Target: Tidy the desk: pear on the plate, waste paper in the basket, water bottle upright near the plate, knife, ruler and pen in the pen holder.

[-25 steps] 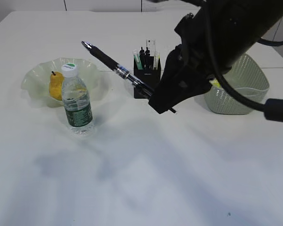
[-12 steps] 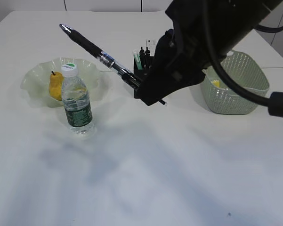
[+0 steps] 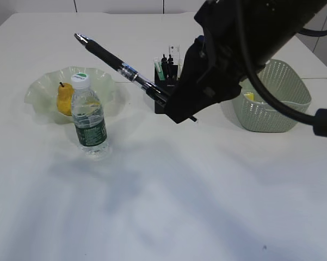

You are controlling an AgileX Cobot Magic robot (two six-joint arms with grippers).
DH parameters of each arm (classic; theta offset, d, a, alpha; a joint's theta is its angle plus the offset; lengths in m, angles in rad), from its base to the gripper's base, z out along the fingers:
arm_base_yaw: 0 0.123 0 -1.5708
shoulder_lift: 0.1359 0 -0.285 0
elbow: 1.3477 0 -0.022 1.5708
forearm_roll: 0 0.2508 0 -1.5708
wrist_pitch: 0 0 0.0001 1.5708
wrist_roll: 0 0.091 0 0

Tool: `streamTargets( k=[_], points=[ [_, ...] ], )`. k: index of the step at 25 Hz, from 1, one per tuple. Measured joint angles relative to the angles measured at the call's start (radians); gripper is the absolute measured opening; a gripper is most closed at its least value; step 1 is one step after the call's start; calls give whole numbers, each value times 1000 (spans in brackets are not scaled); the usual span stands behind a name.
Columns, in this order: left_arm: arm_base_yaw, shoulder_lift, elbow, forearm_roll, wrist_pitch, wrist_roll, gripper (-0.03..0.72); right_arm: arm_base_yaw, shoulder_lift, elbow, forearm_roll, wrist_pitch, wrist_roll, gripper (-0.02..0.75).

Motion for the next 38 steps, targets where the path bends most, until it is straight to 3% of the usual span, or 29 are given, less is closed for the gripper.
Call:
streamTargets(
  k=[5,7,13,18,27,34,38],
  points=[
    [-5,0,114,-4,-254,0,339,0,0,0,-10,0,0,111],
    [-37,0,160,14,-375,0,339,0,0,0,-10,0,2,111],
    [-215,0,239,249,-714,4,339,0,0,0,-26,0,18,111],
    [-261,0,243,348,-794,4,339,0,0,0,-44,0,41,111],
    [-268,0,245,760,-870,6,339,0,0,0,-91,0,95,111],
    [-338,21,245,1130,-1050,8,339,0,13,0,-98,0,147,111],
    [-350,61,245,1222,-1112,23,339,0,24,0,-98,0,176,111]
  ],
)
